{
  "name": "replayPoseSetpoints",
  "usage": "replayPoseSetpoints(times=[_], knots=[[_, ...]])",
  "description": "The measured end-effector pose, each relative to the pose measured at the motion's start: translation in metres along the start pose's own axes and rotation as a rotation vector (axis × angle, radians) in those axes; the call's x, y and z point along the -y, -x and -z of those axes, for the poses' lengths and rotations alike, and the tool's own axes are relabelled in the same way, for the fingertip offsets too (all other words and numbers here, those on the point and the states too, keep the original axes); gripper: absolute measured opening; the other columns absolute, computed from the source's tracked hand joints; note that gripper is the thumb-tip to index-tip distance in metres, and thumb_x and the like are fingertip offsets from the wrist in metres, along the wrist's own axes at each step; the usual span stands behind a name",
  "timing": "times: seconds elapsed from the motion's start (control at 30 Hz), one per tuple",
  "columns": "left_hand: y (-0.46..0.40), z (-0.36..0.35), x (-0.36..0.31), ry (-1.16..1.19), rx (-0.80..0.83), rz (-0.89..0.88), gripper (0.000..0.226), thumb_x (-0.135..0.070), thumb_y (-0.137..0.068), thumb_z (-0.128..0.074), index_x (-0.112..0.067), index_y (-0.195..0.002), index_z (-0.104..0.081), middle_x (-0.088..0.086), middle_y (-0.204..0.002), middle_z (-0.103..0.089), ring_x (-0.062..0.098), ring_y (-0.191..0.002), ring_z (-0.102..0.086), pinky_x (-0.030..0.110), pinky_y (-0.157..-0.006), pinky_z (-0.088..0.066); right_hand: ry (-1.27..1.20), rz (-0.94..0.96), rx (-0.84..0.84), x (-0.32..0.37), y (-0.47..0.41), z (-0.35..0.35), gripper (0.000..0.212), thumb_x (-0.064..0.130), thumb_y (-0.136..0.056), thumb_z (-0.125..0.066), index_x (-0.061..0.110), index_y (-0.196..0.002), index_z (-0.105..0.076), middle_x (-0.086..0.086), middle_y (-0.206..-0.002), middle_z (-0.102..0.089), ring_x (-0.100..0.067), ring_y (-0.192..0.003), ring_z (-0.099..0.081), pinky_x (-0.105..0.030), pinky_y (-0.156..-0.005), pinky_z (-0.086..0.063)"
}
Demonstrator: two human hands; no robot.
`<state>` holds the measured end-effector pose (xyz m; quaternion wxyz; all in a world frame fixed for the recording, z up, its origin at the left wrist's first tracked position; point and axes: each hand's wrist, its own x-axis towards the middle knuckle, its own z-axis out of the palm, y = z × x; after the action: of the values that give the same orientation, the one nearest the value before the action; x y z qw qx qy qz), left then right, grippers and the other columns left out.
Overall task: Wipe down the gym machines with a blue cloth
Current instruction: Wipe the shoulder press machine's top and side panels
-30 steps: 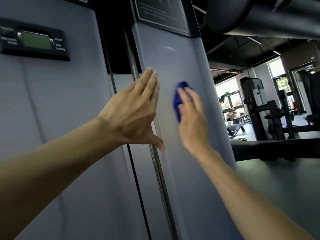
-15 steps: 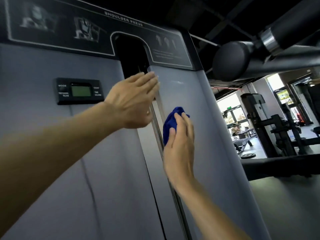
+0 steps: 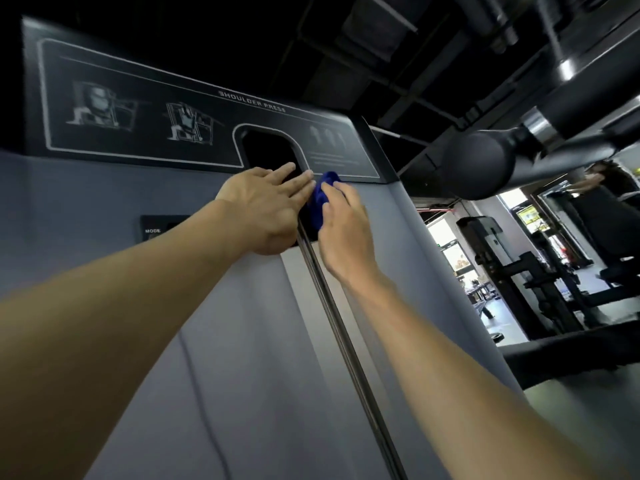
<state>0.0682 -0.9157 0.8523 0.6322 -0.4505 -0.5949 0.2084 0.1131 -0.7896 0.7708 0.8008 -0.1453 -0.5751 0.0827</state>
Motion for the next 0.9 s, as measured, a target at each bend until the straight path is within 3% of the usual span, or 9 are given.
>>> replayPoseSetpoints(times=[0.13, 0.3, 0.37, 0.47, 0.6, 0.73, 0.9], knots=[[-0.001, -0.001, -0.004, -0.003, 0.011, -0.037, 0.069, -0.032, -0.106, -0.02, -0.023, -0.164, 0.017, -0.006, -0.17, 0.023, 0.017, -0.159, 0.016, 0.038, -0.13, -0.009, 0.061, -0.016, -0.007, -0.023, 0.067, 0.014, 0.044, 0.011, -0.109, -0.039, 0.01, -0.152, -0.046, -0.005, -0.159, -0.039, -0.022, -0.147, -0.032, -0.033, -0.121, -0.032], [-0.005, -0.006, -0.007, -0.019, -0.009, -0.032, 0.071, -0.037, -0.105, -0.021, -0.021, -0.164, 0.017, -0.004, -0.171, 0.022, 0.016, -0.159, 0.018, 0.038, -0.13, -0.006, 0.057, 0.051, 0.028, -0.016, -0.018, -0.001, 0.046, 0.007, -0.106, -0.041, 0.006, -0.151, -0.046, -0.011, -0.156, -0.041, -0.029, -0.143, -0.038, -0.04, -0.118, -0.034], [-0.007, -0.009, -0.007, -0.043, -0.024, -0.049, 0.074, -0.045, -0.105, -0.02, -0.019, -0.163, 0.017, -0.001, -0.171, 0.023, 0.015, -0.158, 0.02, 0.037, -0.131, -0.001, 0.036, 0.078, 0.034, -0.02, -0.041, -0.003, 0.046, 0.008, -0.105, -0.041, 0.005, -0.15, -0.047, -0.011, -0.155, -0.042, -0.028, -0.143, -0.04, -0.041, -0.119, -0.034], [-0.007, -0.012, -0.011, -0.069, -0.019, -0.11, 0.085, -0.066, -0.102, -0.018, -0.018, -0.161, 0.02, 0.001, -0.17, 0.025, 0.015, -0.156, 0.023, 0.036, -0.13, 0.006, 0.037, 0.126, 0.03, -0.044, -0.009, 0.004, 0.044, 0.01, -0.107, -0.04, 0.009, -0.15, -0.049, -0.007, -0.157, -0.041, -0.024, -0.145, -0.038, -0.038, -0.121, -0.032], [-0.005, -0.013, -0.026, -0.071, 0.023, -0.154, 0.105, -0.089, -0.088, -0.013, -0.021, -0.162, 0.02, 0.002, -0.169, 0.026, 0.019, -0.156, 0.024, 0.039, -0.13, 0.007, 0.056, 0.118, 0.031, -0.079, 0.041, 0.025, 0.044, 0.012, -0.108, -0.041, 0.013, -0.152, -0.048, -0.003, -0.157, -0.04, -0.02, -0.146, -0.035, -0.032, -0.122, -0.029], [-0.005, -0.013, -0.03, -0.043, 0.02, -0.146, 0.123, -0.099, -0.069, -0.004, -0.022, -0.161, 0.021, 0.005, -0.169, 0.026, 0.022, -0.156, 0.026, 0.041, -0.129, 0.01, 0.079, 0.113, 0.057, -0.067, -0.021, 0.013, 0.045, 0.01, -0.107, -0.042, 0.007, -0.152, -0.046, -0.011, -0.156, -0.041, -0.029, -0.142, -0.04, -0.044, -0.119, -0.034], [-0.009, -0.014, -0.048, -0.003, 0.068, -0.166, 0.125, -0.108, -0.058, -0.012, -0.043, -0.16, 0.021, 0.01, -0.168, 0.029, 0.042, -0.153, 0.028, 0.053, -0.126, 0.009, 0.02, 0.095, 0.024, -0.075, -0.006, 0.016, 0.043, 0.014, -0.108, -0.04, 0.011, -0.15, -0.05, -0.005, -0.156, -0.042, -0.022, -0.145, -0.038, -0.039, -0.12, -0.034]])
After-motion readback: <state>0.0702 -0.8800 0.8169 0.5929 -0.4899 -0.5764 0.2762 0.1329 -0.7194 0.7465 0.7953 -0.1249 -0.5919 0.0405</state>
